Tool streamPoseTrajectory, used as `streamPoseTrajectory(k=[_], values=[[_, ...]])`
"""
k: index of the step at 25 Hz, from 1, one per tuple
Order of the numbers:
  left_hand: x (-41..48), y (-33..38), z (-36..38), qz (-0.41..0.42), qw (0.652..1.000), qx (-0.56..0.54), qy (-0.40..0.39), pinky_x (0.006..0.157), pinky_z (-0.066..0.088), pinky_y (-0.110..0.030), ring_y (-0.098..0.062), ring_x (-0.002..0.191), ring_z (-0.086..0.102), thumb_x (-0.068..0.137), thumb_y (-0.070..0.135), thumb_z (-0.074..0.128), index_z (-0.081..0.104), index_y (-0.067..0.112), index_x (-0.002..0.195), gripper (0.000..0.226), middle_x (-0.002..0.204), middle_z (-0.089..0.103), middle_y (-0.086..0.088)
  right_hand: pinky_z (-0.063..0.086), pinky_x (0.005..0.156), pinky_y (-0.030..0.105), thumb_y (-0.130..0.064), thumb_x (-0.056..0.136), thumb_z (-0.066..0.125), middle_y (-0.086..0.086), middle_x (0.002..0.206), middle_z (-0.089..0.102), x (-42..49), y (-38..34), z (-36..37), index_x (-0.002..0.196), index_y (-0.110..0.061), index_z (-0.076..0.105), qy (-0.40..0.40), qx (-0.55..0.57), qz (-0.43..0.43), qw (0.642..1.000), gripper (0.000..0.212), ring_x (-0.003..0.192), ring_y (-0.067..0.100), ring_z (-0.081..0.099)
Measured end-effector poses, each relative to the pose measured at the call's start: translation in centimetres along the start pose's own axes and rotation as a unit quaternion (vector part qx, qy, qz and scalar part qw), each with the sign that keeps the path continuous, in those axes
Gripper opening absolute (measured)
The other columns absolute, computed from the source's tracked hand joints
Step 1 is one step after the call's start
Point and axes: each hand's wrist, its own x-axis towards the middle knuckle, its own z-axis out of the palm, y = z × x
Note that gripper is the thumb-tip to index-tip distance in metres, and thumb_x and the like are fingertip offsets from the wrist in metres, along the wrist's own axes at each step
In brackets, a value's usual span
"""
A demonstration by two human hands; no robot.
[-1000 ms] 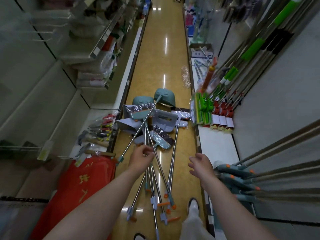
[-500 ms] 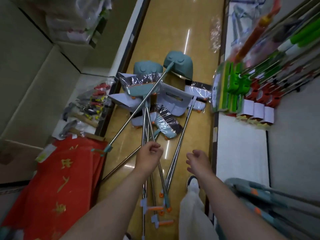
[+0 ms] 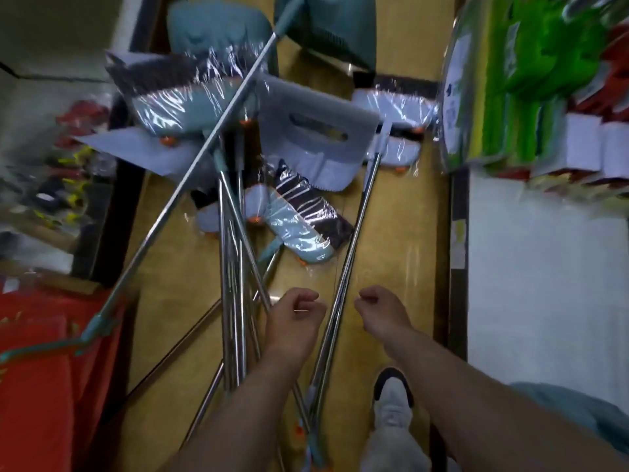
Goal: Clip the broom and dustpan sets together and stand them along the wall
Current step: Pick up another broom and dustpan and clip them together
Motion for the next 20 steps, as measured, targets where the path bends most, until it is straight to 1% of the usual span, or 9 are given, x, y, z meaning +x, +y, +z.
streamPoseTrajectory(k=[5, 8, 12, 14, 15, 16, 17, 19, 20], values=[[5.1, -7.5, 2.4, -0.041, 0.999, -0.024, 0.009, 0.068, 0.049, -0.028, -0.013, 0.073, 0.062, 0.084, 0.008, 0.074, 0.067, 0.021, 0.085, 0.015, 0.077, 0.065, 0.001, 0.054, 0.095, 0.046, -0.031, 0.092, 0.066, 0.004, 0.115, 0.063, 8.2, 5.7, 5.4, 0.129, -0.017, 0.057, -0.05, -0.026, 0.04, 0.998, 0.04, 0.104, 0.028, 0.064], [6.8, -10.4, 2.6, -0.055, 0.998, -0.028, 0.014, 0.067, 0.049, -0.025, -0.012, 0.072, 0.061, 0.084, 0.006, 0.073, 0.068, 0.019, 0.088, 0.014, 0.08, 0.065, 0.0, 0.056, 0.09, 0.046, -0.033, 0.088, 0.069, 0.005, 0.106, 0.067, 11.0, 6.8, 8.2, 0.117, -0.015, 0.061, -0.054, -0.03, 0.056, 0.997, 0.035, 0.098, 0.029, 0.066], [7.3, -13.0, 2.1, -0.072, 0.997, -0.032, 0.009, 0.061, 0.048, -0.008, -0.009, 0.074, 0.062, 0.082, -0.004, 0.073, 0.069, 0.009, 0.095, 0.019, 0.087, 0.067, -0.008, 0.05, 0.076, 0.032, -0.046, 0.079, 0.068, 0.012, 0.105, 0.067, 12.6, 7.2, 11.2, 0.105, -0.014, 0.066, 0.06, -0.155, 0.04, 0.985, 0.041, 0.101, 0.032, 0.064], [7.5, -14.2, 1.6, -0.114, 0.993, -0.013, 0.01, 0.07, 0.05, -0.014, -0.015, 0.082, 0.063, 0.08, 0.0, 0.076, 0.067, 0.014, 0.097, 0.023, 0.093, 0.067, -0.007, 0.05, 0.076, 0.034, -0.045, 0.079, 0.067, 0.011, 0.109, 0.064, 12.2, 6.7, 11.8, 0.109, -0.014, 0.063, 0.089, -0.177, 0.038, 0.979, 0.043, 0.104, 0.033, 0.063], [7.6, -14.5, 1.5, -0.135, 0.991, -0.003, -0.001, 0.08, 0.051, -0.02, -0.018, 0.096, 0.063, 0.081, 0.005, 0.077, 0.066, 0.015, 0.108, 0.031, 0.106, 0.066, -0.006, 0.049, 0.075, 0.034, -0.04, 0.081, 0.066, 0.009, 0.109, 0.064, 11.9, 6.4, 11.9, 0.112, -0.014, 0.059, 0.09, -0.176, 0.036, 0.98, 0.042, 0.103, 0.033, 0.065], [7.6, -14.3, 1.3, -0.154, 0.988, 0.014, -0.016, 0.092, 0.05, -0.028, -0.02, 0.115, 0.059, 0.082, 0.012, 0.078, 0.059, 0.017, 0.128, 0.05, 0.125, 0.061, -0.004, 0.047, 0.073, 0.033, -0.036, 0.082, 0.066, 0.008, 0.106, 0.064, 11.5, 6.2, 12.0, 0.112, -0.013, 0.055, 0.084, -0.178, 0.037, 0.98, 0.039, 0.101, 0.033, 0.066], [7.5, -14.0, 1.2, -0.176, 0.984, 0.03, -0.024, 0.103, 0.045, -0.035, -0.021, 0.132, 0.049, 0.083, 0.02, 0.077, 0.041, 0.021, 0.148, 0.074, 0.145, 0.049, -0.003, 0.045, 0.071, 0.031, -0.033, 0.083, 0.065, 0.006, 0.101, 0.064, 11.1, 5.9, 11.9, 0.11, -0.013, 0.053, 0.077, -0.171, 0.031, 0.982, 0.036, 0.097, 0.033, 0.066], [7.3, -12.7, 1.6, -0.197, 0.979, 0.043, -0.021, 0.115, 0.033, -0.04, -0.022, 0.147, 0.028, 0.084, 0.031, 0.076, 0.007, 0.029, 0.159, 0.101, 0.163, 0.021, -0.001, 0.045, 0.064, 0.028, -0.025, 0.087, 0.062, 0.003, 0.085, 0.061, 10.2, 5.3, 11.7, 0.099, -0.012, 0.054, 0.067, -0.076, 0.012, 0.995, 0.02, 0.082, 0.031, 0.064], [7.0, -12.0, 1.7, -0.197, 0.98, 0.033, -0.01, 0.115, 0.03, -0.04, -0.024, 0.148, 0.025, 0.084, 0.031, 0.076, 0.0, 0.031, 0.159, 0.106, 0.165, 0.016, -0.001, 0.045, 0.058, 0.025, -0.019, 0.089, 0.059, 0.003, 0.078, 0.059, 9.6, 5.0, 11.6, 0.093, -0.011, 0.054, 0.078, 0.007, 0.009, 0.997, 0.01, 0.072, 0.028, 0.062]])
